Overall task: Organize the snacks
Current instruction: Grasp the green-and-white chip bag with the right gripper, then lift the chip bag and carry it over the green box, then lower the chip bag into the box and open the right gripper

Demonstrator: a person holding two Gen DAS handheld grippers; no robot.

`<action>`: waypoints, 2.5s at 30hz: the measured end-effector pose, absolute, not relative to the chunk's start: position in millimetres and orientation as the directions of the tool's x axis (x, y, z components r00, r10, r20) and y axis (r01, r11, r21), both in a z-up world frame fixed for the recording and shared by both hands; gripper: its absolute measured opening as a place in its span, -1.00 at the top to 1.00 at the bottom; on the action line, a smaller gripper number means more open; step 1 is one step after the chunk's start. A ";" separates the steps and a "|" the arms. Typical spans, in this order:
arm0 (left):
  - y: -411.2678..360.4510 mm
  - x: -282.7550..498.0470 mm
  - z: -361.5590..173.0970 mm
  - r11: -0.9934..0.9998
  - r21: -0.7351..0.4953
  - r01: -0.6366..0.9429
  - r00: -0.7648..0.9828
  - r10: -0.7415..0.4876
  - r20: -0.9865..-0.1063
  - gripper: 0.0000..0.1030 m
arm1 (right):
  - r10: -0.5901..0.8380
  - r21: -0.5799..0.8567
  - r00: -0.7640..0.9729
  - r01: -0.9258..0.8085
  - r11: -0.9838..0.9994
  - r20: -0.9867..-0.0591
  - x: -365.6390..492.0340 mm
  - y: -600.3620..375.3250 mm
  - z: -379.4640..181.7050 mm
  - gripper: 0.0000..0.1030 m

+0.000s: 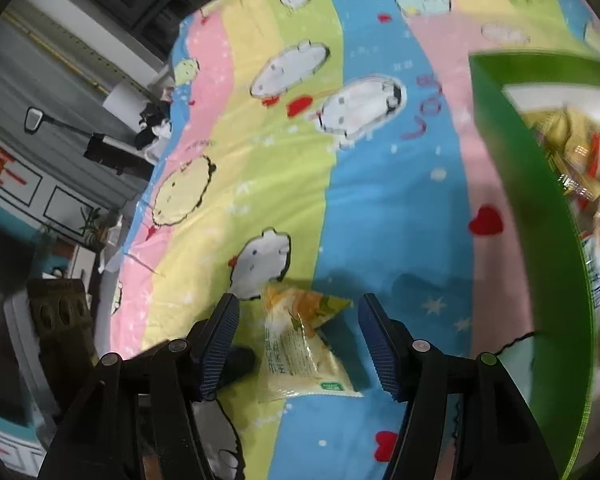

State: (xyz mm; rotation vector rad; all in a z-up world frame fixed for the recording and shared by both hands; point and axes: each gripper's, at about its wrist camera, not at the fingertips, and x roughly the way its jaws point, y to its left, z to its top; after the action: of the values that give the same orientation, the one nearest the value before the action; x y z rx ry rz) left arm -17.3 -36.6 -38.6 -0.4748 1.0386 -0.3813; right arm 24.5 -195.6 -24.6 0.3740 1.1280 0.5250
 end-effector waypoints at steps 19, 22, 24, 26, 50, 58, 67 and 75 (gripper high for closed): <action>-65.6 -21.5 -31.4 0.878 -0.455 0.147 0.525 -0.459 -0.717 0.37 | 0.565 0.497 0.295 -0.279 0.822 -0.770 18.3 -173.9 -31.2 0.27; -73.6 -28.5 -10.7 0.895 -0.409 0.180 0.576 -0.433 -0.694 0.37 | 0.568 0.481 0.355 -0.308 0.821 -0.742 10.7 -177.4 -9.1 0.26; -81.5 -33.6 6.3 0.905 -0.370 0.212 0.612 -0.418 -0.672 0.37 | 0.577 0.482 0.392 -0.319 0.816 -0.716 5.3 -183.9 5.7 0.26; -87.5 -36.6 19.3 0.907 -0.353 0.231 0.634 -0.416 -0.652 0.37 | 0.581 0.480 0.433 -0.328 0.814 -0.689 -0.3 -191.7 20.8 0.26; -243.6 -4.9 62.9 0.820 -0.286 0.496 0.587 -0.560 -0.585 0.40 | 0.395 0.465 0.717 -0.111 0.878 -0.575 -11.8 -347.9 69.4 0.26; -275.0 25.7 23.0 0.806 -0.365 0.466 0.455 -0.573 -0.682 0.40 | 0.376 0.504 0.640 0.021 0.864 -0.670 14.5 -380.9 26.9 0.26; -287.7 35.4 2.2 0.824 -0.373 0.427 0.418 -0.546 -0.727 0.38 | 0.312 0.454 0.588 0.107 0.885 -0.747 24.6 -386.5 3.0 0.26; -284.2 24.2 17.6 0.857 -0.311 0.411 0.465 -0.490 -0.737 -0.16 | 0.235 0.395 0.612 0.140 0.908 -0.755 14.0 -391.3 17.4 -0.07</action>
State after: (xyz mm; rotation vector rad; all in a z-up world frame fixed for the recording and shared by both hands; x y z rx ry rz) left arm 24.2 -284.2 17.6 -0.0938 0.9354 -0.5543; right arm 14.0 -391.3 17.4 0.4450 0.9181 0.0569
